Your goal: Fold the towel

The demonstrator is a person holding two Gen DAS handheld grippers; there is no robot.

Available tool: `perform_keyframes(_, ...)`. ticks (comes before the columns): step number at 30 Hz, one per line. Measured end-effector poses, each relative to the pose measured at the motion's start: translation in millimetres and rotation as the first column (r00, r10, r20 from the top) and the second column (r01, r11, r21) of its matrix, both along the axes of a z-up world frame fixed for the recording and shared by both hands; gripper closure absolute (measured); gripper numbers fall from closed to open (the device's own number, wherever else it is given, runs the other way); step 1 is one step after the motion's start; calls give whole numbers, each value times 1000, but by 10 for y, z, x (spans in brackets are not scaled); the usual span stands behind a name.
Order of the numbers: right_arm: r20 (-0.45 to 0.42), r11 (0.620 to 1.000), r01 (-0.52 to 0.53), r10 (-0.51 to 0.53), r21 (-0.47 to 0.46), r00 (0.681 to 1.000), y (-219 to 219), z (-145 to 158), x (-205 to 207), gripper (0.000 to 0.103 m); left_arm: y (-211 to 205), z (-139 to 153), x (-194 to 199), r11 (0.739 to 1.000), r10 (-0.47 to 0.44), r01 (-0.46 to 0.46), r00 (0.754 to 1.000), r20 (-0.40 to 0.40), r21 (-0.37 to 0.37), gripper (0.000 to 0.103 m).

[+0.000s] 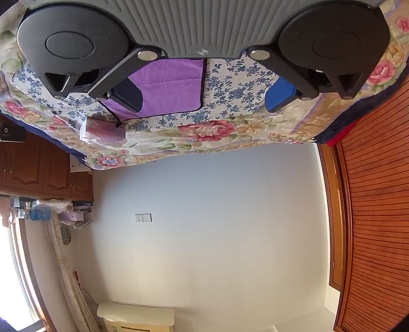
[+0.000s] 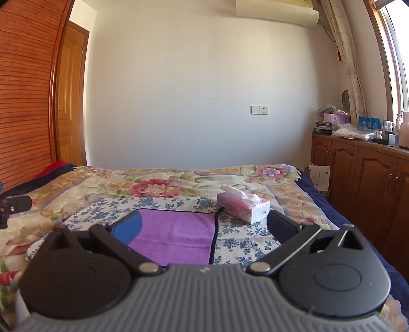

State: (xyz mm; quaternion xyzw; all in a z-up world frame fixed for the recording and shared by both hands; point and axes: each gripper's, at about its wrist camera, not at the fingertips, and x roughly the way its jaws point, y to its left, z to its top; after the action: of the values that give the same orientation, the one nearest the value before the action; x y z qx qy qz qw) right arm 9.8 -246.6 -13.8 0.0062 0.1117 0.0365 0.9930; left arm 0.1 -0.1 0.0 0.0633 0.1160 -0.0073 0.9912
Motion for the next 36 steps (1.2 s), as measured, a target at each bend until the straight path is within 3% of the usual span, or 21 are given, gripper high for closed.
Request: perform_keyframes(36, 5, 1000, -1, 1, -4, 1000, 8, -4, -16, 0, 47, -8, 20, 1000, 2, -2, 1000, 3, 7, 0)
